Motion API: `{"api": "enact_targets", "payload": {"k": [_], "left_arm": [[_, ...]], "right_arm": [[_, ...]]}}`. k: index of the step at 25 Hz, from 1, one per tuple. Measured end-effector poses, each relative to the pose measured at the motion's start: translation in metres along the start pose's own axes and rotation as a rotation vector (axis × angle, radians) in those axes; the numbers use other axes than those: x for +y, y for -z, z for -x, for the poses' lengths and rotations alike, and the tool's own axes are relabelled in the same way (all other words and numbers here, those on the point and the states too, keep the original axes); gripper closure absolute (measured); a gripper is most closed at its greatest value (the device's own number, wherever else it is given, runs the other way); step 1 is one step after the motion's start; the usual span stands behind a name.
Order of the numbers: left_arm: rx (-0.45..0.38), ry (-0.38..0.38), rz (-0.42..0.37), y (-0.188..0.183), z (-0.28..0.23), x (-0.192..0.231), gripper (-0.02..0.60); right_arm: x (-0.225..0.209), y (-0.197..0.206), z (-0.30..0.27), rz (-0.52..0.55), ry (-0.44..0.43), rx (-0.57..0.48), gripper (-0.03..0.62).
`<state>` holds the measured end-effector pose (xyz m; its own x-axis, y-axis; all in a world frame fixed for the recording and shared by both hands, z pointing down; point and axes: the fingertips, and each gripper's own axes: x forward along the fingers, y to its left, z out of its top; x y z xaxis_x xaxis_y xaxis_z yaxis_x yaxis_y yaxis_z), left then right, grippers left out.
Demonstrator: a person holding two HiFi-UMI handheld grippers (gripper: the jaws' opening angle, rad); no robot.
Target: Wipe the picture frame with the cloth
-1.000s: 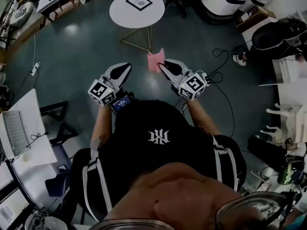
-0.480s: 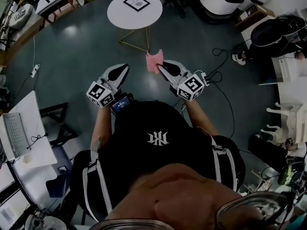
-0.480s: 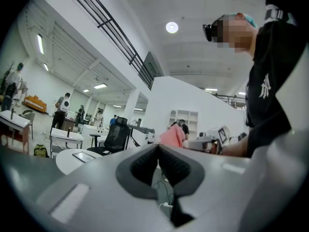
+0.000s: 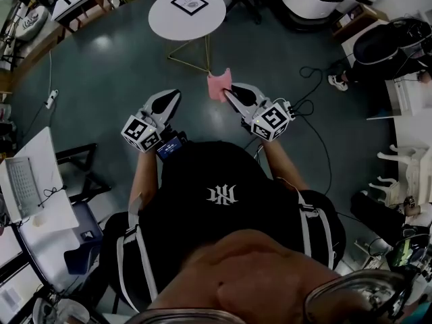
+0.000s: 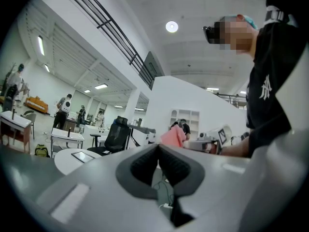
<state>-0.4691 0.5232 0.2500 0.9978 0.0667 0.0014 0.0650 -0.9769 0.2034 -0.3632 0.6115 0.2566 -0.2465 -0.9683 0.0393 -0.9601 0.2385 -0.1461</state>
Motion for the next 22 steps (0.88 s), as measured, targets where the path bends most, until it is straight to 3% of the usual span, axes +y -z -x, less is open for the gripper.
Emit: {"api": "enact_targets", "payload": {"k": [13,22], "left_arm": [[0.001,-0.038,0.018,0.007,-0.015,-0.028,0.578],[0.029,-0.041,0.030,0.018,-0.021,-0.011,0.578]], "right_arm": [[-0.016,0.013,0.034,-0.029,-0.018,0.000,0.543],[-0.023,0.020,0.019,-0.039,-0.021,0.005,0.543]]}}
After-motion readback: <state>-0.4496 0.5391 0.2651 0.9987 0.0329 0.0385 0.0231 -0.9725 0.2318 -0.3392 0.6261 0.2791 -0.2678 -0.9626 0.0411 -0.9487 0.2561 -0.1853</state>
